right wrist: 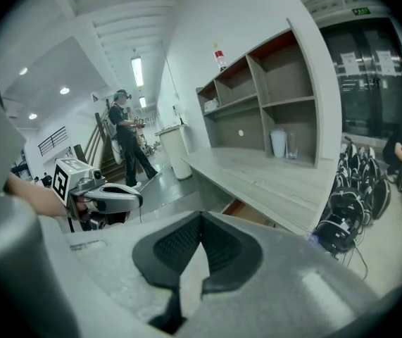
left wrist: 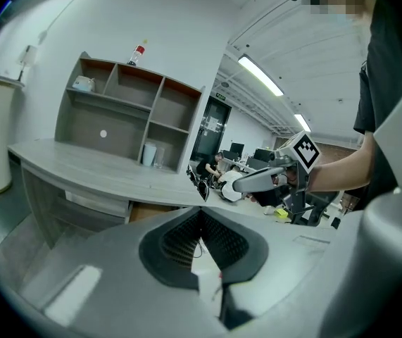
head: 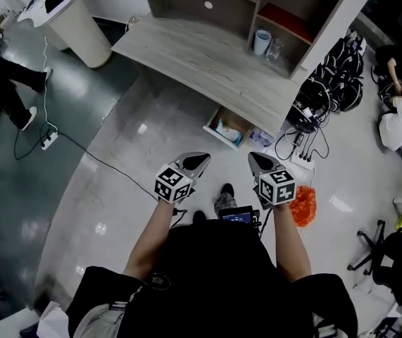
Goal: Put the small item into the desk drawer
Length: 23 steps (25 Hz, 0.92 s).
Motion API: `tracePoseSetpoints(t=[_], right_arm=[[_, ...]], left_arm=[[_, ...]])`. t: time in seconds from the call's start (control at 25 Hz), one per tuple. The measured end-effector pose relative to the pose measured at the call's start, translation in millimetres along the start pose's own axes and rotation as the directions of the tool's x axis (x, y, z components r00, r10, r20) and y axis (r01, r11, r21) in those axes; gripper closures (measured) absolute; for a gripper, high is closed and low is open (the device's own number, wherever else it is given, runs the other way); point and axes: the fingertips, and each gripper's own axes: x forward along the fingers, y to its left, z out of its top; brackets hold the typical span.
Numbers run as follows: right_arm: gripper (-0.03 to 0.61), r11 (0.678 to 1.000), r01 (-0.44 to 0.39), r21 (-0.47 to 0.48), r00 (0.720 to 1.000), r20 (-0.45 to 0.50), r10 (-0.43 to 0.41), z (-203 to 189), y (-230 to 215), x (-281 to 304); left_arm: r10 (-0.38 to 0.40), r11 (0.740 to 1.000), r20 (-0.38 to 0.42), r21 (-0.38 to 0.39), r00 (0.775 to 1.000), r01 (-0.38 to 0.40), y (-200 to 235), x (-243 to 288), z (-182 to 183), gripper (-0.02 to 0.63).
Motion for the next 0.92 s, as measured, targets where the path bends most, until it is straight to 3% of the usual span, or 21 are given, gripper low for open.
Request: tracePoseSetpoints(t=[0.92], right_arm=[[0.58, 0.997, 0.07, 0.022, 0.997, 0.042, -0.071, -42, 42, -43]], left_arm=[[-0.025, 1.0, 0.039, 0.01, 0.999, 0.024, -37, -30, -27, 0.612]])
